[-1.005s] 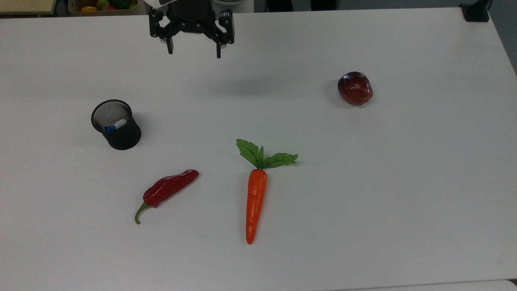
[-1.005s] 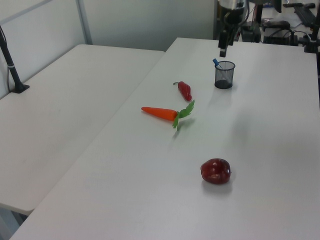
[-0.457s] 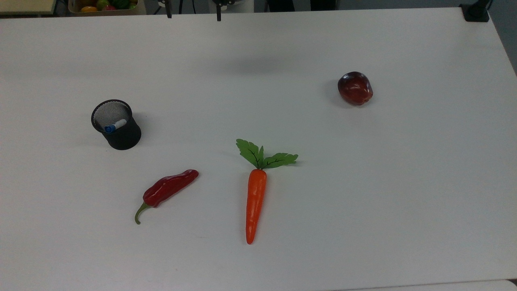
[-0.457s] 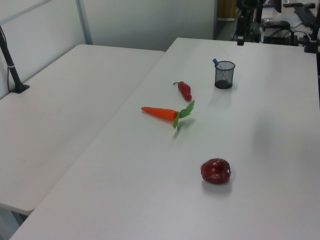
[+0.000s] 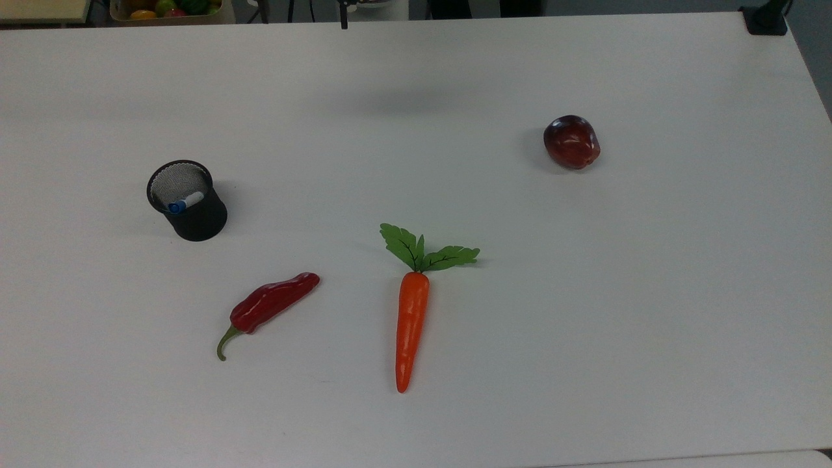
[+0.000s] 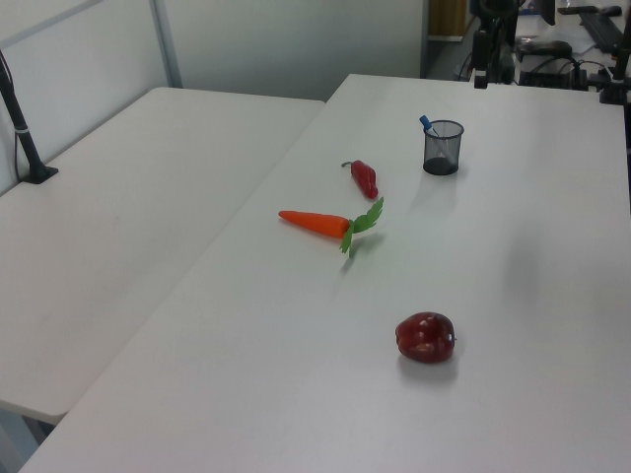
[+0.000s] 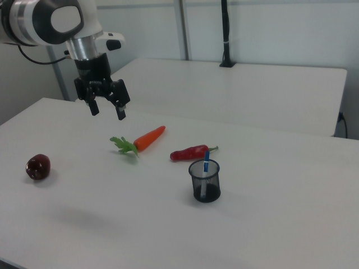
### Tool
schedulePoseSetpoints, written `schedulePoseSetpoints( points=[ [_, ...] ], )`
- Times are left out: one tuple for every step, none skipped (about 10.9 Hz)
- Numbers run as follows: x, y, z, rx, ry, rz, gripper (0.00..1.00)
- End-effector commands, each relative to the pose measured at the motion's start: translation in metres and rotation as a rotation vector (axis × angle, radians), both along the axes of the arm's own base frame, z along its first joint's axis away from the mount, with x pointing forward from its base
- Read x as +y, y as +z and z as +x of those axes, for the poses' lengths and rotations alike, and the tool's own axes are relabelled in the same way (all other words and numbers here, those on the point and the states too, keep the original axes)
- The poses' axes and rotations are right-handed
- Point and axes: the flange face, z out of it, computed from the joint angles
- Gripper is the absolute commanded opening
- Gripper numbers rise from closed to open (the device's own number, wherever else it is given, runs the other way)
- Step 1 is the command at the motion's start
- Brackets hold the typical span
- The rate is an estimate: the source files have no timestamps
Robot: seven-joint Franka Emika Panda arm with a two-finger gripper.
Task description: Place marker
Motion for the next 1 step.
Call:
schedulePoseSetpoints(
  points=[
    [0.0003, 0.0049, -0.007, 0.008, 0.001, 0.018, 1.0]
  ],
)
